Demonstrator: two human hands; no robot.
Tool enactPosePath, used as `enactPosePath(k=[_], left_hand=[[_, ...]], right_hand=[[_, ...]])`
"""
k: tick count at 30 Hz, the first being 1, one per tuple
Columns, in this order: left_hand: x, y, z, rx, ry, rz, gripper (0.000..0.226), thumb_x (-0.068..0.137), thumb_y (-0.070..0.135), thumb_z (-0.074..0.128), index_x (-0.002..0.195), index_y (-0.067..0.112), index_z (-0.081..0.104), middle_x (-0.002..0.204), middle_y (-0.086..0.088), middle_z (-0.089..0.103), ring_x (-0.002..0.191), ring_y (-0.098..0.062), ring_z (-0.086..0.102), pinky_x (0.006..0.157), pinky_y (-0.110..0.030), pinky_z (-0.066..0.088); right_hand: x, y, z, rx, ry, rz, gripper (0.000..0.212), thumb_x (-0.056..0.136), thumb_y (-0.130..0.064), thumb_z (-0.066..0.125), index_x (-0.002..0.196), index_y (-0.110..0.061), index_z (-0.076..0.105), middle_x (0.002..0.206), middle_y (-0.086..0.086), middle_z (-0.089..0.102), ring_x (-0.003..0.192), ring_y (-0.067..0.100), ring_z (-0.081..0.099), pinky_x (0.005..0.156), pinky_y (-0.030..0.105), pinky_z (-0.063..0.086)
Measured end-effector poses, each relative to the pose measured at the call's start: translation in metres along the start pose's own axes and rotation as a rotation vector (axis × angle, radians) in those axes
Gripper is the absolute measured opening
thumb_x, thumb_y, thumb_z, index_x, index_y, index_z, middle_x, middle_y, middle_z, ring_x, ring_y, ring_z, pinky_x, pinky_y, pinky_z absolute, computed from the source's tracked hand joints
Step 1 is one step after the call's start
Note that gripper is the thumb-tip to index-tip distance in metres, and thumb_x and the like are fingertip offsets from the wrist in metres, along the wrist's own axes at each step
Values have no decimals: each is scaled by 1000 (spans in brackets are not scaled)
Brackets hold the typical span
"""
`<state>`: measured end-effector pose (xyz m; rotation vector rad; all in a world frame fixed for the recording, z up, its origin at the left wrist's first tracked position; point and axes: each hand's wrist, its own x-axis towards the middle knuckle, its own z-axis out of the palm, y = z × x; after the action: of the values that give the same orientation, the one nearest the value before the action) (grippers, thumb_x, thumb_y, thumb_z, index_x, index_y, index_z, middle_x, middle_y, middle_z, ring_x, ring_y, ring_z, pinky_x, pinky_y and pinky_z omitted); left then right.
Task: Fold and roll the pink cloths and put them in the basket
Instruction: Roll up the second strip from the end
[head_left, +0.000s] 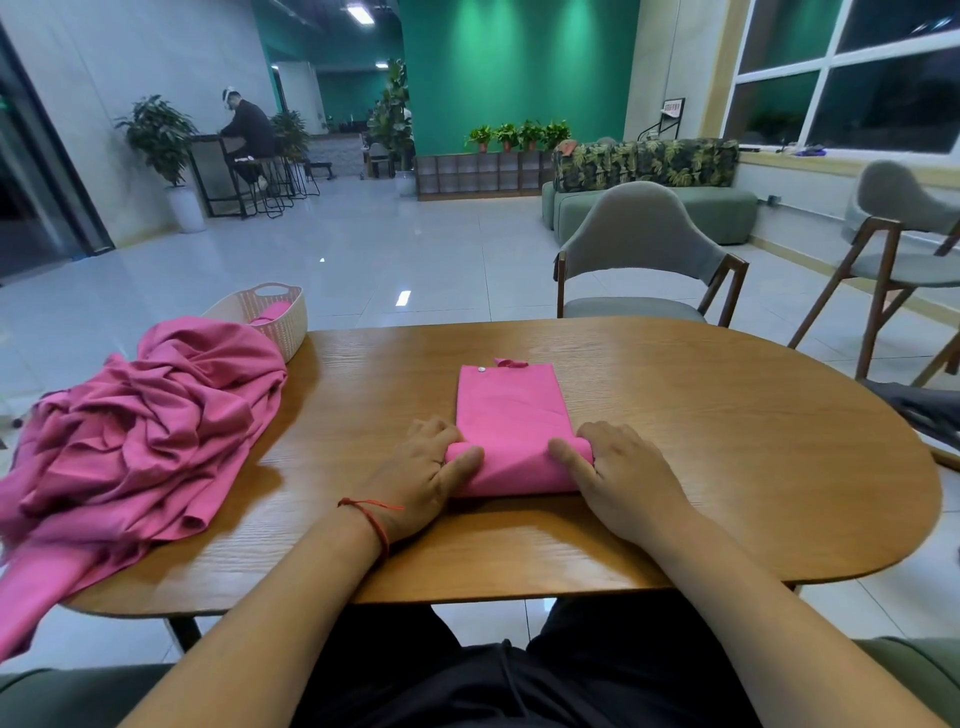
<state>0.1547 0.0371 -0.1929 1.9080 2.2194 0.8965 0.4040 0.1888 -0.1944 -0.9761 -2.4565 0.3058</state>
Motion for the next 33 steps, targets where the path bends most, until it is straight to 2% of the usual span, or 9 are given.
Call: enactPosePath(k=[4, 7, 11, 15, 19, 23, 27, 30, 33], left_hand=[[0, 8, 1, 83, -16, -57, 71, 92, 86, 2, 92, 34, 51, 97, 12, 46, 109, -15, 43, 106, -42, 38], [-2, 12, 2, 133, -6, -109, 75, 90, 86, -1, 97, 33, 51, 101, 8, 47, 109, -16, 43, 103, -42, 39], [-6, 14, -2, 32, 65, -62, 64, 94, 77, 33, 123, 24, 54, 116, 11, 51, 114, -10, 46, 103, -33, 40], [-8, 20, -7, 42, -21, 42, 71, 87, 69, 68, 135, 20, 49, 124, 11, 44, 116, -6, 43, 102, -25, 39], [-6, 25, -8, 85, -51, 40, 78, 85, 67, 71, 139, 17, 46, 124, 11, 39, 118, -9, 42, 105, -29, 40], [-5, 23, -6, 72, -21, 59, 73, 83, 76, 66, 126, 18, 53, 115, 7, 49, 106, -14, 48, 94, -34, 44], [1, 15, -3, 85, 5, 72, 66, 83, 87, 53, 108, 25, 53, 102, 5, 54, 96, -18, 48, 88, -41, 47], [5, 15, -2, 61, 20, 65, 63, 84, 88, 50, 100, 27, 53, 95, 6, 54, 94, -19, 48, 85, -42, 47], [4, 15, -1, 17, 18, 36, 55, 91, 84, 43, 90, 30, 52, 88, 7, 55, 91, -18, 51, 84, -44, 47]], right_hand=[[6, -6, -3, 89, -57, 29, 48, 103, -73, 25, 79, -37, 45, 87, -8, 60, 90, 21, 56, 78, 41, 43], [11, -9, -4, 77, -81, 32, 49, 109, -62, 27, 75, -32, 48, 83, -5, 61, 85, 22, 57, 73, 40, 41], [14, -9, -6, 51, -105, 47, 55, 103, -56, 18, 72, -23, 49, 77, -2, 60, 79, 23, 57, 67, 40, 40], [18, -7, -7, -13, -157, 106, 48, 103, -45, 23, 77, -21, 56, 87, -1, 64, 86, 23, 58, 69, 38, 40], [18, -7, -6, -15, -154, 88, 46, 102, -41, 23, 78, -19, 55, 86, 0, 61, 86, 26, 55, 71, 40, 37], [15, -5, -3, 13, -96, 41, 49, 100, -49, 20, 82, -19, 53, 87, 0, 58, 88, 26, 53, 78, 43, 42], [10, -3, 5, 124, 78, -12, 28, 108, -49, 38, 104, -24, 51, 105, -4, 56, 98, 19, 51, 83, 41, 43], [8, -6, 7, 106, 165, -110, 25, 109, -43, 40, 99, -23, 49, 100, -4, 54, 95, 19, 50, 81, 38, 42], [8, -8, 4, 114, 187, -105, 32, 111, -39, 40, 85, -22, 47, 87, -6, 53, 86, 20, 50, 75, 37, 37]])
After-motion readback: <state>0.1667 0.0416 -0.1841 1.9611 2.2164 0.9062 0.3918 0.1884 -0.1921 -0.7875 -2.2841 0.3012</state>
